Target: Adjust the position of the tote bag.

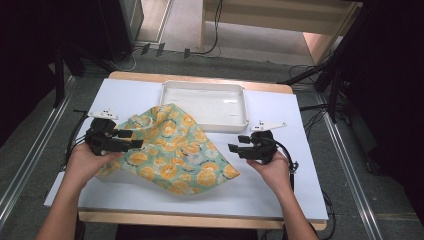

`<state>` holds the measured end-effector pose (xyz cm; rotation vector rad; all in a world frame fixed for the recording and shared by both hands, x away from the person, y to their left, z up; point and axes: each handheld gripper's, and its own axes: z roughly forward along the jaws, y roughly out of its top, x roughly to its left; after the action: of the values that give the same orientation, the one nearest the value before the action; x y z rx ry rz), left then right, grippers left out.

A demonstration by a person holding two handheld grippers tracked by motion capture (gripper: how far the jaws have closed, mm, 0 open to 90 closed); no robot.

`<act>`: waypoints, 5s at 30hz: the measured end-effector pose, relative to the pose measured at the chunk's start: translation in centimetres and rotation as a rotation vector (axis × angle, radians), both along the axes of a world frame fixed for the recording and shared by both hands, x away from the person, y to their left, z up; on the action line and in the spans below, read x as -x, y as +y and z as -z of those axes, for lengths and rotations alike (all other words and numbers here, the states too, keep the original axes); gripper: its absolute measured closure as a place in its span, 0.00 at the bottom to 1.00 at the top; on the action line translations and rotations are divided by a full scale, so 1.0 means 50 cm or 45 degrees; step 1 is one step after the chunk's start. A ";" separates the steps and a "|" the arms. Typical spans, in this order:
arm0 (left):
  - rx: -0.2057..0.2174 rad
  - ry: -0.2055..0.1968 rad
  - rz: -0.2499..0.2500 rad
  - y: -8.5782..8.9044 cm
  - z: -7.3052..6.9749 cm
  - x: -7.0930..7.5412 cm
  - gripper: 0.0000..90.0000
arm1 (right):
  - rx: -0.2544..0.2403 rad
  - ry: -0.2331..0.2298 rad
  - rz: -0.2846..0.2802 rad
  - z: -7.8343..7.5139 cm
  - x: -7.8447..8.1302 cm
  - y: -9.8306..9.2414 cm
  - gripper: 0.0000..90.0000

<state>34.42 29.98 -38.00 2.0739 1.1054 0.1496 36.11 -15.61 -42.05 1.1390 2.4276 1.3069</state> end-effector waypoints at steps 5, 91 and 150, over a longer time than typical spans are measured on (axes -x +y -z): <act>-0.006 0.010 0.000 0.003 0.001 0.000 0.37 | 0.017 0.009 -0.011 0.002 -0.001 0.005 0.47; -0.058 0.081 -0.151 0.097 0.141 -0.127 0.25 | 0.083 0.039 -0.058 0.015 0.015 0.014 0.47; -0.120 0.009 -0.275 0.123 0.144 -0.112 0.56 | 0.105 0.039 -0.071 0.022 0.014 0.020 0.47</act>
<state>40.03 36.14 -45.20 2.0338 1.3485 0.3049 35.43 -14.63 -43.13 1.0860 2.5272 1.2005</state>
